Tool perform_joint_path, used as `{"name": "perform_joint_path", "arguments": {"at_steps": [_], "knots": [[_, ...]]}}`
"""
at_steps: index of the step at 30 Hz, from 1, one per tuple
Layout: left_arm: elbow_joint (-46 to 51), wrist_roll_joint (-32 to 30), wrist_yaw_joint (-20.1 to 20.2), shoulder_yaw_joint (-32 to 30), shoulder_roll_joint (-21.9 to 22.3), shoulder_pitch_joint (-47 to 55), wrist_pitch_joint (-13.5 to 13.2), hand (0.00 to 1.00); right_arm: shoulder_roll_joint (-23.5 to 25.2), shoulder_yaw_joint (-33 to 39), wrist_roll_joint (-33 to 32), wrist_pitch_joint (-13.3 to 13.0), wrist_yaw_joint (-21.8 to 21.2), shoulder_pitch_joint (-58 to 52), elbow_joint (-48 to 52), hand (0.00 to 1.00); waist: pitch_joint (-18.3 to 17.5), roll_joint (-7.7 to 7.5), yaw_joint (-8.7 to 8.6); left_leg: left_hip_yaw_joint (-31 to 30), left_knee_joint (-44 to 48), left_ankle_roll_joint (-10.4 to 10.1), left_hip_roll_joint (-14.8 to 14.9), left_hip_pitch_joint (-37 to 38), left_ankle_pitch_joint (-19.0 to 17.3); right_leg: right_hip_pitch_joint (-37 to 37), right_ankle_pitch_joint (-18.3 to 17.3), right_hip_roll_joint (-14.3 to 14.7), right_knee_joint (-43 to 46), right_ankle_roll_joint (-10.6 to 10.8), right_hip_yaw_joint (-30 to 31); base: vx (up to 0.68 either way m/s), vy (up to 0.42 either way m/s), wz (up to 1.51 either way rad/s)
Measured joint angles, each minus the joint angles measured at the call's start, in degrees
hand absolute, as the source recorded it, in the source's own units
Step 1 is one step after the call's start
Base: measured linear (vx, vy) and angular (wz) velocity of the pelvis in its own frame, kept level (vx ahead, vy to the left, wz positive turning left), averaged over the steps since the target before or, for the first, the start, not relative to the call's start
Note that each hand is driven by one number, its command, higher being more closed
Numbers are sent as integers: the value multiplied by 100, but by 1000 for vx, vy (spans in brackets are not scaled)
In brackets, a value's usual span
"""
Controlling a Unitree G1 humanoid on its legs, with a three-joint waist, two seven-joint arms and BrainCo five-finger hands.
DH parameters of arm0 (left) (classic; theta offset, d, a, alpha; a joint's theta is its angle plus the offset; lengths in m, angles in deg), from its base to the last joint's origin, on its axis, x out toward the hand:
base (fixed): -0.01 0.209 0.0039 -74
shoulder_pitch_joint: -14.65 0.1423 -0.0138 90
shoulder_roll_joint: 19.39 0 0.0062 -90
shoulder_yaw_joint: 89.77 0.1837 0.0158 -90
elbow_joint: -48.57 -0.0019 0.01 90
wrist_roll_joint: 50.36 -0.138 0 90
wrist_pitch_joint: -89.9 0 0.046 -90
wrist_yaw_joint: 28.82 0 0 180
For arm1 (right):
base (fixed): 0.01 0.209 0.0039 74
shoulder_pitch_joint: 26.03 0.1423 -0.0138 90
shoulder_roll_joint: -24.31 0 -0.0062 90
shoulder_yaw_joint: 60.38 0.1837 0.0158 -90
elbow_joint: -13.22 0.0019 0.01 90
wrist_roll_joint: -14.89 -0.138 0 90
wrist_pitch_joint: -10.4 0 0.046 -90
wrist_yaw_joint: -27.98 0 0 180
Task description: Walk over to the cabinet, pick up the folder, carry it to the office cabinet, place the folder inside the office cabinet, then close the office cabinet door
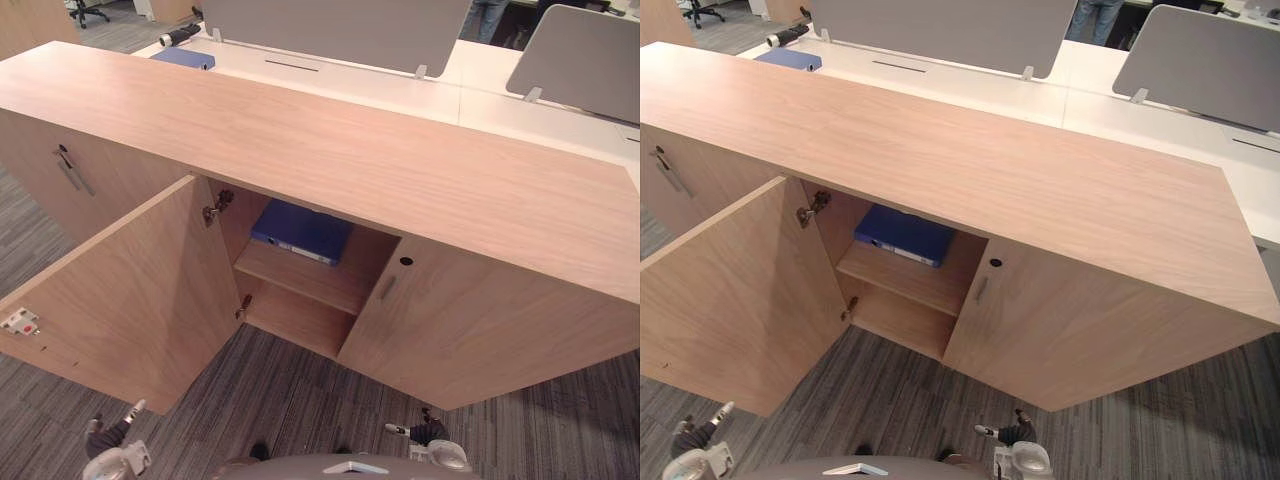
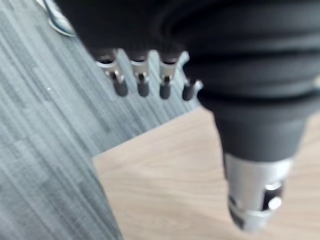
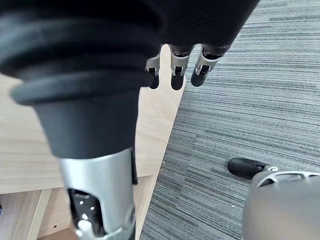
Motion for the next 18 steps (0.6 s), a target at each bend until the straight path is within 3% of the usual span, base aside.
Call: {"name": "perform_joint_path", "arguments": {"at_steps": [10, 18], "knots": [[410, -261, 131, -4, -938, -185, -28, 0, -198, -207, 0, -9, -23, 75, 55, 0, -30, -46, 101, 0, 44, 30, -97, 52, -82, 85, 48, -33, -95, -22, 171, 115, 19, 4], [414, -332, 125, 14, -1128, -307, -129, 0, -200, -248, 0, -103, -19, 138, 168, 0, -45, 13, 158, 22, 45, 85, -84, 253, -205, 242, 53, -49, -81, -31, 270, 3, 9, -3]]}}
